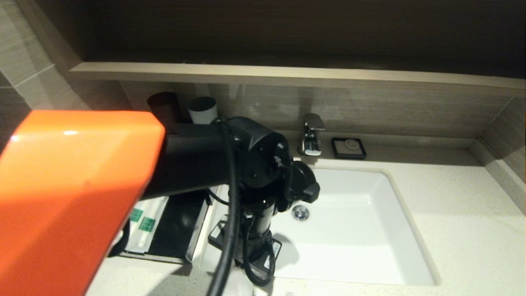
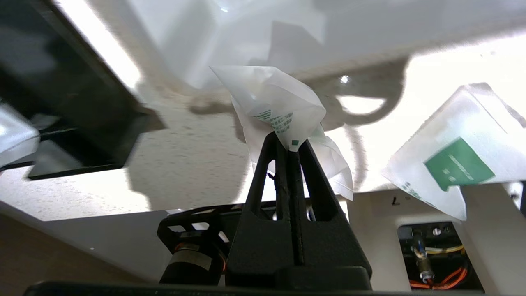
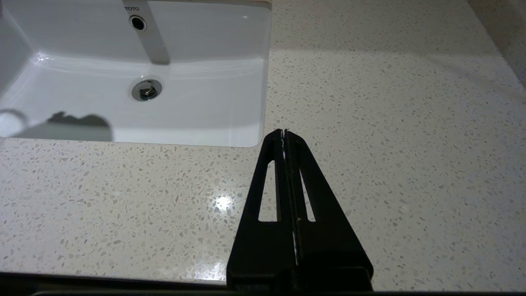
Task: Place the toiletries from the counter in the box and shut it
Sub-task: Pick up the bathroom toiletry, then place the bathroom toiletry into the drawer
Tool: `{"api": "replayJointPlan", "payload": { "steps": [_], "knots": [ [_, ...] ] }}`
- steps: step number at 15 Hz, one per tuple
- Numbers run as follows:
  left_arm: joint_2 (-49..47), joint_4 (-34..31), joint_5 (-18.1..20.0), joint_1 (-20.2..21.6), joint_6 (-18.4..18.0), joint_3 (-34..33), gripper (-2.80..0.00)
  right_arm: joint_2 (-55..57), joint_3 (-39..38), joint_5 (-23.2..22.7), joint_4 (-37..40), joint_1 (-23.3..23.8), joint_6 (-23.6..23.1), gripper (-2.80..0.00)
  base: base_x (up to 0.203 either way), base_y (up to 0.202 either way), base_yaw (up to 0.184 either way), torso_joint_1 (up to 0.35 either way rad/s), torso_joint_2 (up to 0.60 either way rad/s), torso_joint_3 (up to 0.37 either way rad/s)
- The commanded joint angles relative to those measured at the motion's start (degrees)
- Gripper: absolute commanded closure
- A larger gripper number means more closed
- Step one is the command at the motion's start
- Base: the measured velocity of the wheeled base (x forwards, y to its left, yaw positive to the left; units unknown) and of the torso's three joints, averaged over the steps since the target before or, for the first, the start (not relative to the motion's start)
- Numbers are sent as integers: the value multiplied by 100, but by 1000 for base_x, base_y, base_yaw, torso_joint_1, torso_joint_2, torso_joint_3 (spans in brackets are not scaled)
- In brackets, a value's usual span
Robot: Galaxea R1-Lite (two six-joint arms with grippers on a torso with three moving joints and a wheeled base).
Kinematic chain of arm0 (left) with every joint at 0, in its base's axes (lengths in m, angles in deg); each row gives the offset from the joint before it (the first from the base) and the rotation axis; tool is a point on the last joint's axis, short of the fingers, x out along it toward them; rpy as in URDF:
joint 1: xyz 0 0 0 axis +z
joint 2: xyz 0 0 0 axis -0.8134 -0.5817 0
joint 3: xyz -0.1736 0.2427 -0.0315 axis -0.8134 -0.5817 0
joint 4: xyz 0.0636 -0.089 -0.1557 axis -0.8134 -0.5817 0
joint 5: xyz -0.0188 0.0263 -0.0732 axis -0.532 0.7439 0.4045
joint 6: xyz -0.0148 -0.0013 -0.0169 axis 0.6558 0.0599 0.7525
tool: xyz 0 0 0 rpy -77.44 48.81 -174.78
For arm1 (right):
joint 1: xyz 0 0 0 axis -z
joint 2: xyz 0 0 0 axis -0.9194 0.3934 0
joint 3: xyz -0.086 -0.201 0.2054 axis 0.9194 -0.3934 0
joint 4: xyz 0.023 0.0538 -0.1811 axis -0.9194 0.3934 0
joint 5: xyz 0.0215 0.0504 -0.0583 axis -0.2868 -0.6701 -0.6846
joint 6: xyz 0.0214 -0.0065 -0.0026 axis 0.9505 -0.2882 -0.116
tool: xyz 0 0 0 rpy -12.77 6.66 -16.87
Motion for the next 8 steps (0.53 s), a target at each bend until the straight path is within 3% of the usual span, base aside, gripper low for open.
{"api": "replayJointPlan", "payload": {
  "steps": [1,8],
  "knots": [
    [363,-16,-88,281,62,-1,0,-4,-1,0,-3,-1,-1,0,0,0,0,0,0,0],
    [942,612,-358,1202,-2,-1,0,-4,1,0,-3,-1,-1,0,0,0,0,0,0,0]
  ]
}}
